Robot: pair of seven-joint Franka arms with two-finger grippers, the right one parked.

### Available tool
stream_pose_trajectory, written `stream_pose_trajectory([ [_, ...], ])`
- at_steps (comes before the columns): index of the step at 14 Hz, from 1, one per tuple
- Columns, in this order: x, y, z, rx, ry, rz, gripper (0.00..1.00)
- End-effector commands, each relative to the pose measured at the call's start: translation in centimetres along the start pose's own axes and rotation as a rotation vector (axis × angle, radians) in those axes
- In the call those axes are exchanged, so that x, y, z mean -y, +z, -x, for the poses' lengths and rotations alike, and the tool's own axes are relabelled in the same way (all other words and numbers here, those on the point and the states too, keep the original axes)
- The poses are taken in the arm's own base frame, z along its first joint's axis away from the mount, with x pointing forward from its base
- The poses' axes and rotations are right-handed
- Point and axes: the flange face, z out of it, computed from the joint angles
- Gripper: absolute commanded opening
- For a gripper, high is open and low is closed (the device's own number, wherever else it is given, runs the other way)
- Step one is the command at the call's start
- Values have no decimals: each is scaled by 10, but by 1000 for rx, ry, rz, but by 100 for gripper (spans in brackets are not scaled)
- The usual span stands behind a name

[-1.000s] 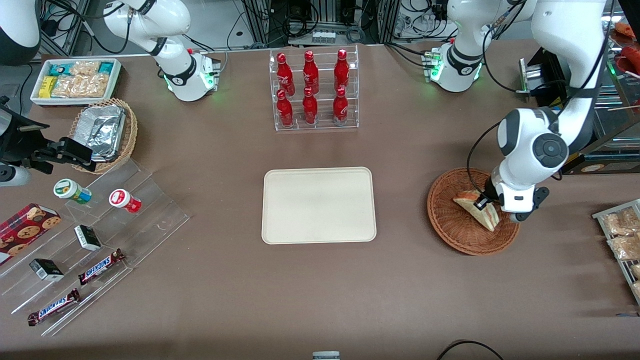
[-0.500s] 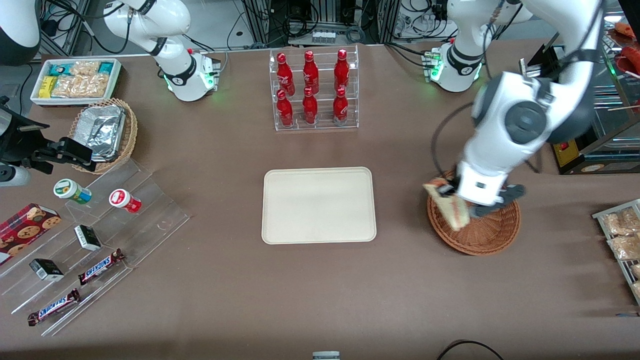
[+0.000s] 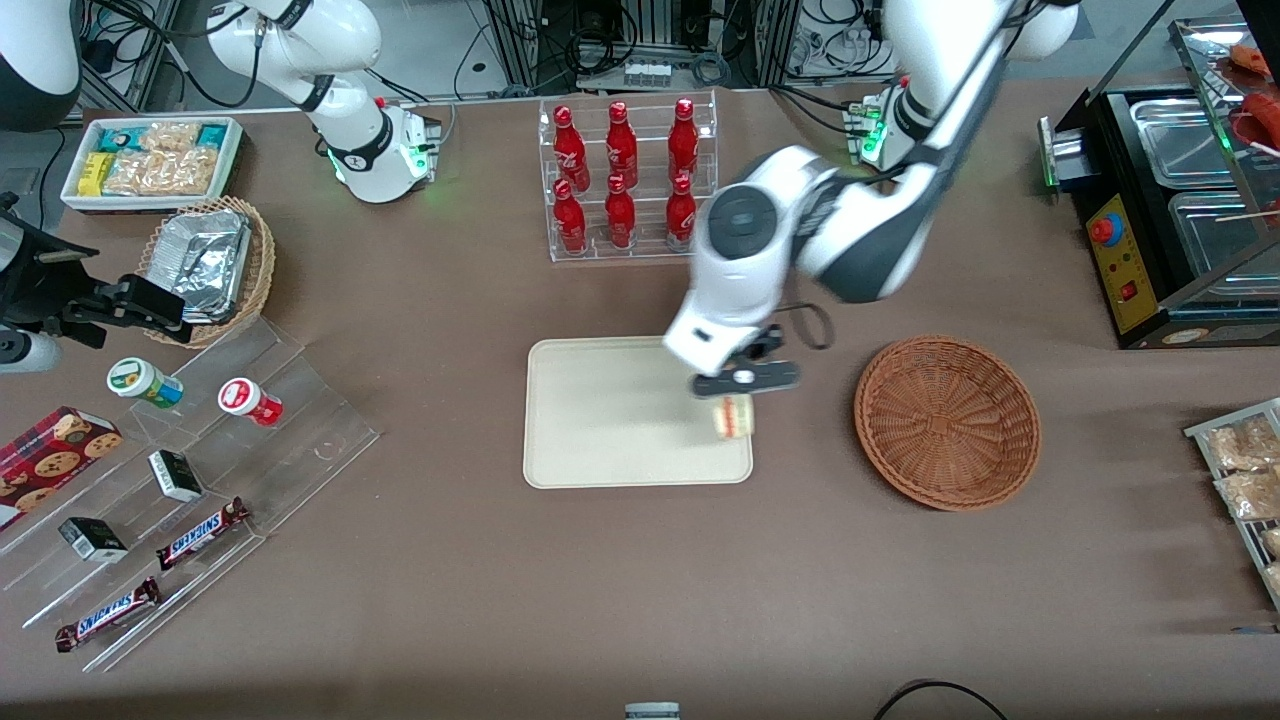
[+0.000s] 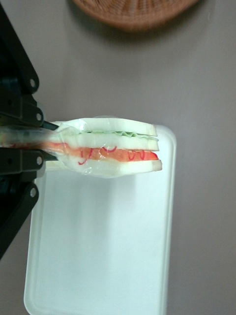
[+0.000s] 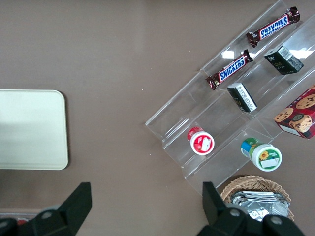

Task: Place sandwich from basket to tray
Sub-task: 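Lift the sandwich and carry it over the white tray, then lower the sandwich onto the tray and open the left gripper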

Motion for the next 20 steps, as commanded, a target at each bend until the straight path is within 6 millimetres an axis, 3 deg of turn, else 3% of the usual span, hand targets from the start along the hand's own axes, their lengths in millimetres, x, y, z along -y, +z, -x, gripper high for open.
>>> stream_pose_trajectory([
  [1,-50,31,6,-4,30,-21,0],
  [6,-88,73,17,-48,20,8,0],
  [10,-95,108,15,-58,21,29,0],
  [13,-98,121,13,-63,15,54,0],
  [14,-98,121,13,-64,16,59,31],
  [15,-97,122,12,-65,26,57,93],
  [16,-97,115,10,-72,26,60,100],
  [17,-94,104,7,-79,20,62,100],
  [19,-83,56,4,-96,-7,55,100],
  [20,-68,26,-2,-96,-30,35,100],
])
